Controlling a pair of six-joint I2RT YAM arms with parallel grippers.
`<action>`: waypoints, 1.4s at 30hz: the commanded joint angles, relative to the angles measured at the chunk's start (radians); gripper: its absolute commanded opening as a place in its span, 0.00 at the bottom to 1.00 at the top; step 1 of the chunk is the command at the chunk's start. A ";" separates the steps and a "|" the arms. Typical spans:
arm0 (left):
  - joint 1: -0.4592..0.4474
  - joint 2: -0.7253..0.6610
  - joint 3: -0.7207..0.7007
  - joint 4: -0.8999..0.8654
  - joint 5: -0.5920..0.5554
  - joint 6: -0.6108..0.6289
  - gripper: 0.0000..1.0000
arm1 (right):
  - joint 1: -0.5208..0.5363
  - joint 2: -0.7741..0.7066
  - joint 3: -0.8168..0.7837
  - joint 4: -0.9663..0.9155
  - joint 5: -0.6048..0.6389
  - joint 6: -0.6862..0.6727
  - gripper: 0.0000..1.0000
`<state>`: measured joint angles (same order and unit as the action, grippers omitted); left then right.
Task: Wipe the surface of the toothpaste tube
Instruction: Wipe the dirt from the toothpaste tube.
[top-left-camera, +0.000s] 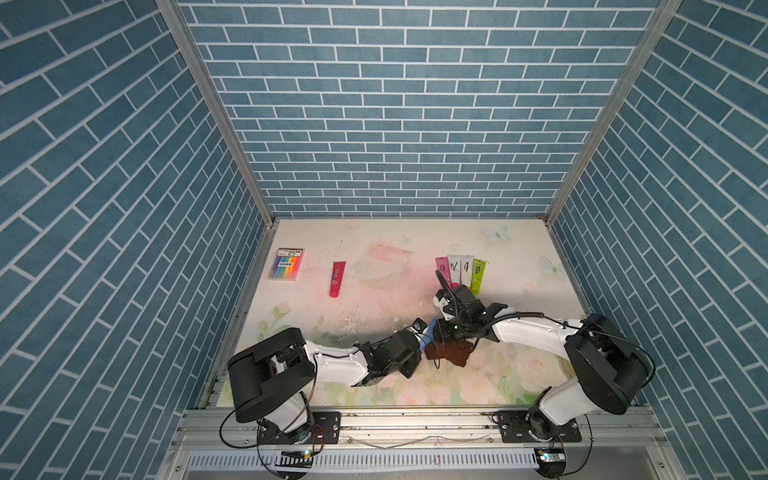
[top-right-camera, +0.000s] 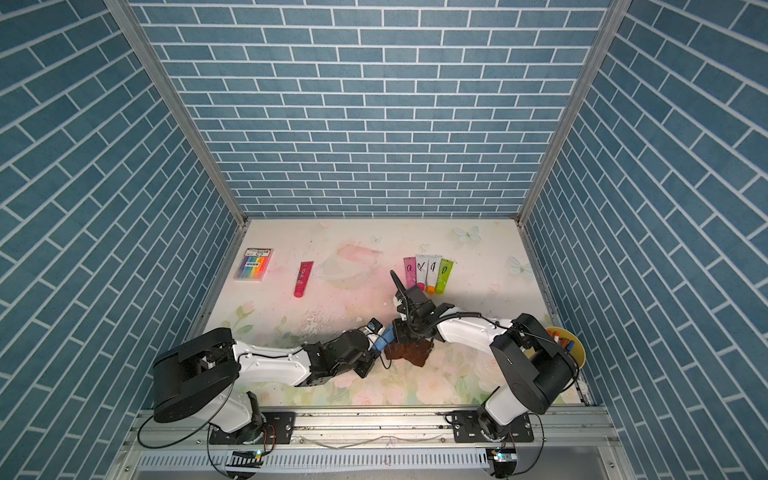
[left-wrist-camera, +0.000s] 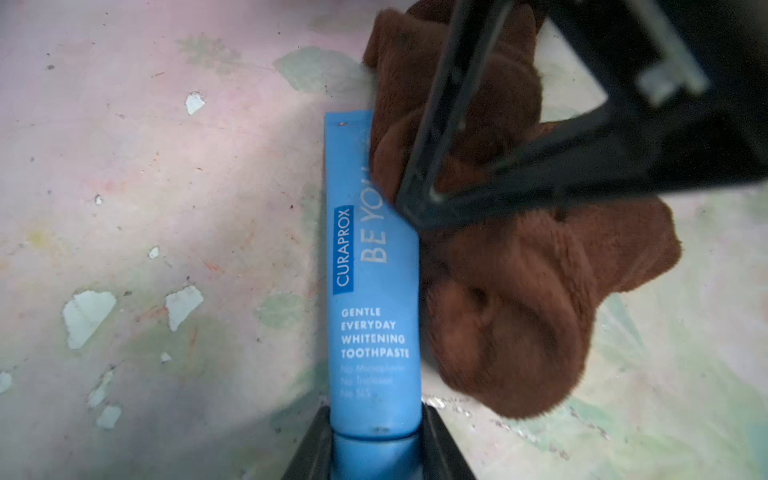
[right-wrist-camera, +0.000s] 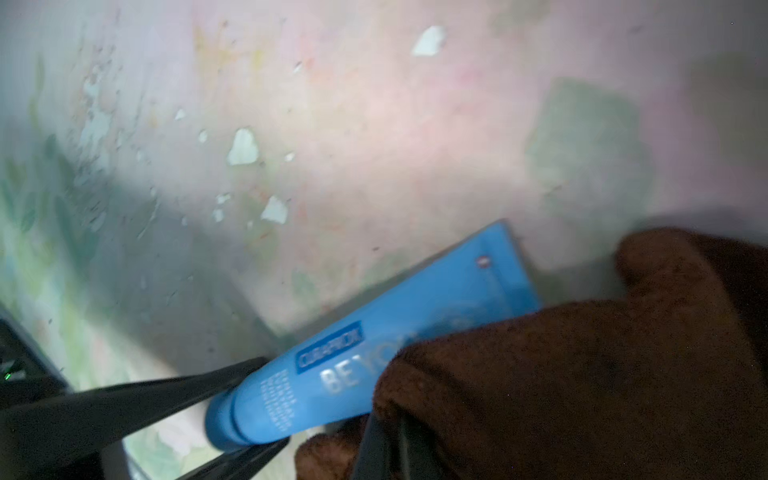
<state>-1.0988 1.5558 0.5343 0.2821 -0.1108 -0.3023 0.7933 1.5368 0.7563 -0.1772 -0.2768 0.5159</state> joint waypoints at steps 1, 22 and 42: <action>-0.014 0.004 0.002 -0.027 0.019 0.007 0.02 | 0.038 -0.014 0.021 0.074 -0.113 -0.001 0.00; -0.033 0.010 0.010 -0.034 0.002 0.012 0.01 | 0.044 0.099 0.053 0.028 0.032 0.003 0.00; -0.037 0.001 0.006 -0.037 -0.018 0.012 0.00 | -0.133 0.091 0.024 -0.074 0.114 -0.031 0.00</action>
<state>-1.1156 1.5558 0.5343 0.2733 -0.1619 -0.3161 0.6777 1.6096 0.8124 -0.1959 -0.2459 0.4995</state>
